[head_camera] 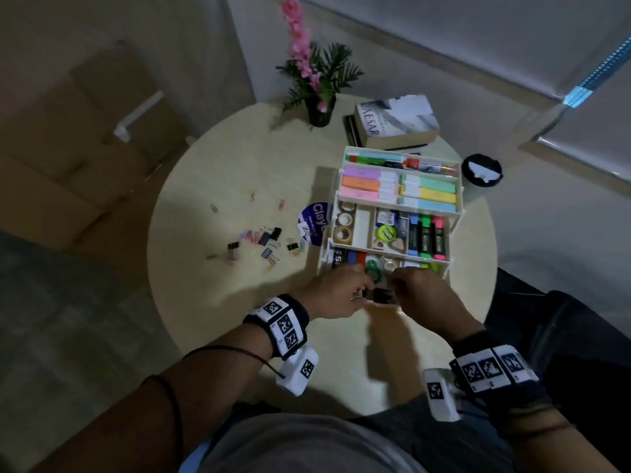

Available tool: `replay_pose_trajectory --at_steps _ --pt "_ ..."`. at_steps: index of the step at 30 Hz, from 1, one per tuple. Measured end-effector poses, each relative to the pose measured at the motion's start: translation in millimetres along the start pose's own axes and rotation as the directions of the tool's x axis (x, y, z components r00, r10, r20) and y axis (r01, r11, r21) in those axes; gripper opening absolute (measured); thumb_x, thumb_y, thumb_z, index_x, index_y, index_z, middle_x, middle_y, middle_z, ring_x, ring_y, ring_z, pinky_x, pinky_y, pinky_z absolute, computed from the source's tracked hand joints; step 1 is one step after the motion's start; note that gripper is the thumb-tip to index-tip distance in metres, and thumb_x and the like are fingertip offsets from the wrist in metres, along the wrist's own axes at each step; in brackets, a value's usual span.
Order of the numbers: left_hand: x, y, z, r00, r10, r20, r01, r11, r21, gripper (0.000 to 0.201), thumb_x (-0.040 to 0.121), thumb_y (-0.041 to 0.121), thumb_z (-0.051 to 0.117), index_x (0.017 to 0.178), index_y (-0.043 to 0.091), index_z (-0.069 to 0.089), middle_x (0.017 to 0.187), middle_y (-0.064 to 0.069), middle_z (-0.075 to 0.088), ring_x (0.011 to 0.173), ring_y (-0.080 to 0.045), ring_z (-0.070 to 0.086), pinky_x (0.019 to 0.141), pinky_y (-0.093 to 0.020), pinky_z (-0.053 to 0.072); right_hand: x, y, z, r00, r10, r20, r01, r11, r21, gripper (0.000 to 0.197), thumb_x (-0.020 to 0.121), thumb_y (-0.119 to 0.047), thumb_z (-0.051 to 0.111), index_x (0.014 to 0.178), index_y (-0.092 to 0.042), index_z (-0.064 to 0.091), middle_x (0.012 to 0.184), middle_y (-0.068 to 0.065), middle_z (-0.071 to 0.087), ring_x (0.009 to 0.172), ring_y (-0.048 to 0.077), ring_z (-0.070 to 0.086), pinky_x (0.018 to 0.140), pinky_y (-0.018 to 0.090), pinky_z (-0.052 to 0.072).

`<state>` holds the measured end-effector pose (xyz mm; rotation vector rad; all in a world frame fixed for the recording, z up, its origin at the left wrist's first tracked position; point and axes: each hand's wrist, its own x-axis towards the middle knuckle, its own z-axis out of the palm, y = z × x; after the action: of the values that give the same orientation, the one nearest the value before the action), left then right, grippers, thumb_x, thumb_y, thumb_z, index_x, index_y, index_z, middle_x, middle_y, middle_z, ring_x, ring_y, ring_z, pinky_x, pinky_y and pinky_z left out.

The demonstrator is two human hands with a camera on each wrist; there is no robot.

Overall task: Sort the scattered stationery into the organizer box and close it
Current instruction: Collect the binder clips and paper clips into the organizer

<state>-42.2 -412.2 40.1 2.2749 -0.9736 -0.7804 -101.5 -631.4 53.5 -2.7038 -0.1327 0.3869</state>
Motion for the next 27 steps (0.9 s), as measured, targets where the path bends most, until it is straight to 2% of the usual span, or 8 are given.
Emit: replay_pose_trajectory --at_steps 2,4,9,13,17,21,23,27 --pt "-19 -17 -15 0.998 -0.002 -0.063 -0.001 0.999 -0.043 0.021 0.099 0.02 0.065 0.118 0.017 0.074 0.11 0.003 0.063 0.095 -0.012 0.062 0.079 -0.024 0.049 11 -30 -3 0.998 -0.063 -0.019 0.063 0.997 0.036 0.01 0.087 -0.012 0.064 0.087 -0.021 0.067 0.077 0.001 0.071 0.069 0.026 0.064 0.058 0.039 0.05" --pt "-39 -39 -30 0.993 -0.043 -0.112 0.039 0.998 -0.041 0.016 0.099 0.017 0.064 0.11 0.018 0.076 0.102 0.008 0.063 0.083 -0.003 0.057 0.069 -0.012 0.041 25 -63 -1 0.99 -0.14 -0.022 0.141 0.986 0.085 0.011 0.089 -0.014 0.063 0.088 -0.023 0.067 0.074 -0.002 0.068 0.065 0.021 0.061 0.056 0.036 0.044" --pt "-90 -114 -64 0.95 -0.22 -0.223 0.217 0.976 -0.037 0.016 0.096 0.012 0.064 0.107 0.015 0.076 0.105 0.001 0.071 0.09 -0.015 0.067 0.078 -0.034 0.057 69 -136 23 0.975 -0.223 -0.005 0.221 0.962 0.161 0.02 0.086 -0.002 0.059 0.082 -0.021 0.061 0.078 -0.002 0.061 0.067 0.018 0.055 0.062 0.027 0.036" --pt "-120 -175 -81 0.862 -0.417 -0.288 0.415 0.907 -0.069 0.018 0.097 0.016 0.067 0.113 0.015 0.074 0.113 -0.006 0.069 0.099 -0.023 0.069 0.082 -0.031 0.055 113 -164 57 0.994 -0.097 0.059 0.087 0.985 0.148 0.031 0.087 0.001 0.06 0.116 -0.004 0.07 0.11 0.017 0.068 0.095 0.033 0.068 0.078 0.031 0.052" --pt "-135 -222 -91 0.818 -0.498 -0.288 0.496 0.864 -0.088 0.025 0.095 0.015 0.067 0.12 0.015 0.069 0.115 -0.009 0.063 0.105 -0.031 0.064 0.087 -0.041 0.056 147 -182 77 0.993 0.035 0.114 -0.04 0.998 0.037 0.046 0.091 0.0 0.056 0.137 -0.002 0.055 0.129 0.019 0.061 0.119 0.037 0.052 0.095 0.042 0.051" --pt "-138 -246 -98 0.839 -0.463 -0.284 0.471 0.881 -0.046 0.04 0.094 0.016 0.069 0.133 0.02 0.06 0.125 -0.008 0.053 0.113 -0.032 0.057 0.091 -0.046 0.055 170 -186 94 0.985 0.149 0.088 -0.148 0.989 -0.02 0.047 0.094 -0.002 0.05 0.141 -0.009 0.051 0.132 0.019 0.059 0.119 0.039 0.053 0.093 0.049 0.055" --pt "-134 -250 -102 0.86 -0.436 -0.266 0.446 0.895 -0.026 0.045 0.095 0.017 0.069 0.139 0.022 0.057 0.131 -0.007 0.05 0.116 -0.031 0.055 0.092 -0.047 0.055 176 -187 102 0.974 0.204 0.1 -0.203 0.979 -0.026 0.042 0.097 -0.005 0.051 0.138 -0.008 0.056 0.129 0.019 0.059 0.115 0.04 0.057 0.087 0.045 0.056" --pt "-123 -252 -111 0.911 -0.368 -0.188 0.37 0.929 -0.028 0.048 0.097 0.006 0.065 0.141 0.023 0.056 0.13 -0.006 0.047 0.112 -0.032 0.055 0.092 -0.047 0.055 179 -184 117 0.974 0.228 0.007 -0.228 0.973 0.022 0.015 0.098 -0.008 0.055 0.107 -0.004 0.068 0.097 0.021 0.067 0.079 0.035 0.067 0.062 0.031 0.045"
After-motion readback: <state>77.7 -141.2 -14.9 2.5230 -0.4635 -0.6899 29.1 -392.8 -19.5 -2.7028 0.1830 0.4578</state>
